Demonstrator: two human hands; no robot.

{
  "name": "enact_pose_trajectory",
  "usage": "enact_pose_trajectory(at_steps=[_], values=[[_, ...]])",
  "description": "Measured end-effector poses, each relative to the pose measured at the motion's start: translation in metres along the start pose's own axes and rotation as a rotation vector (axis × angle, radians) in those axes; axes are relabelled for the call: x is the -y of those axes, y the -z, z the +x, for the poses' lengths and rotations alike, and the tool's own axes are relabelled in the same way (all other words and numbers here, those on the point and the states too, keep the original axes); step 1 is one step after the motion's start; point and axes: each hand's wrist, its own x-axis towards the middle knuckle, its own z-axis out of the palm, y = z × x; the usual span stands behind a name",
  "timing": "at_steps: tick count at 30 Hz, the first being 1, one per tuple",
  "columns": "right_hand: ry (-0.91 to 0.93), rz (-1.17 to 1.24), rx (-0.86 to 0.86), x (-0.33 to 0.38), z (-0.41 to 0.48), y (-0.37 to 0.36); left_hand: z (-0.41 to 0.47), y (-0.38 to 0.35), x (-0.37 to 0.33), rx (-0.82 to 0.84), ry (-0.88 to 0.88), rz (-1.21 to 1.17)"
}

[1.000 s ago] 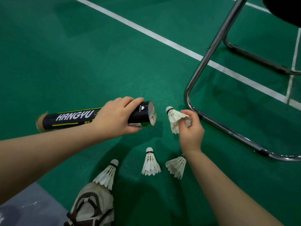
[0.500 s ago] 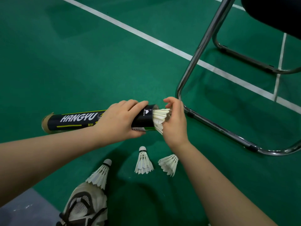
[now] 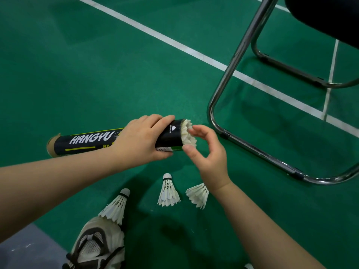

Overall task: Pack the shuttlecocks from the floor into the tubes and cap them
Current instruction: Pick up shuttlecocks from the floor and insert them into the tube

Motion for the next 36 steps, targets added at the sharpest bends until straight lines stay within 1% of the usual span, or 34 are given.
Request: enact_pose_trajectory(at_steps=[3, 5, 7, 8, 11, 12, 13, 14, 15, 17, 18, 19, 20, 21, 22, 24, 26, 29, 32, 34, 36], values=[[0.015, -0.069, 0.067, 0.003, -0.003, -0.007, -0.001, -0.001, -0.005, 0.005, -0.017, -0.006], [0.016, -0.106, 0.148, 0.008, -0.005, -0.014, 0.001, 0.0, -0.008, 0.003, -0.035, -0.008], [-0.051, -0.121, 0.23, 0.013, -0.002, -0.015, 0.001, 0.001, -0.01, -0.008, -0.042, -0.011], [-0.107, -0.131, 0.293, 0.016, 0.001, -0.012, 0.001, 0.001, -0.012, -0.006, -0.048, -0.01], [-0.239, -0.209, 0.585, 0.022, 0.012, 0.001, -0.003, -0.005, -0.018, 0.036, -0.108, 0.024], [-0.249, -0.228, 0.647, 0.024, 0.013, 0.003, -0.004, -0.007, -0.02, 0.055, -0.119, 0.029], [-0.243, -0.22, 0.669, 0.023, 0.013, 0.004, -0.003, -0.008, -0.021, 0.069, -0.119, 0.032], [-0.228, -0.179, 0.649, 0.021, 0.011, 0.003, -0.002, -0.008, -0.021, 0.08, -0.111, 0.036], [-0.21, -0.123, 0.563, 0.019, 0.009, 0.002, 0.0, -0.007, -0.021, 0.083, -0.101, 0.04], [-0.142, -0.052, 0.222, 0.006, 0.002, -0.001, 0.002, -0.007, -0.017, 0.075, -0.075, 0.039], [-0.087, -0.07, 0.065, -0.002, -0.002, -0.001, 0.003, -0.007, -0.014, 0.075, -0.062, 0.036], [-0.045, -0.124, -0.033, -0.009, -0.007, 0.0, 0.002, -0.008, -0.012, 0.082, -0.051, 0.037], [-0.03, -0.195, -0.069, -0.017, -0.012, 0.0, 0.0, -0.01, -0.009, 0.091, -0.043, 0.042], [-0.044, -0.278, -0.046, -0.025, -0.018, 0.002, -0.002, -0.012, -0.008, 0.102, -0.037, 0.049], [-0.082, -0.364, 0.022, -0.034, -0.025, 0.004, -0.005, -0.013, -0.007, 0.11, -0.033, 0.057], [-0.212, -0.506, 0.204, -0.052, -0.038, 0.011, -0.01, -0.015, -0.005, 0.123, -0.03, 0.071], [-0.306, -0.607, 0.345, -0.069, -0.052, 0.017, -0.013, -0.017, -0.005, 0.13, -0.032, 0.082], [-0.336, -0.738, 0.457, -0.088, -0.068, 0.024, -0.013, -0.017, -0.006, 0.127, -0.038, 0.085], [-0.266, -0.811, 0.46, -0.097, -0.075, 0.028, -0.012, -0.017, -0.009, 0.125, -0.045, 0.08], [-0.248, -0.742, 0.372, -0.097, -0.074, 0.03, -0.013, -0.017, -0.011, 0.129, -0.049, 0.086], [-0.264, -0.627, 0.218, -0.09, -0.067, 0.033, -0.013, -0.017, -0.012, 0.128, -0.05, 0.091]])
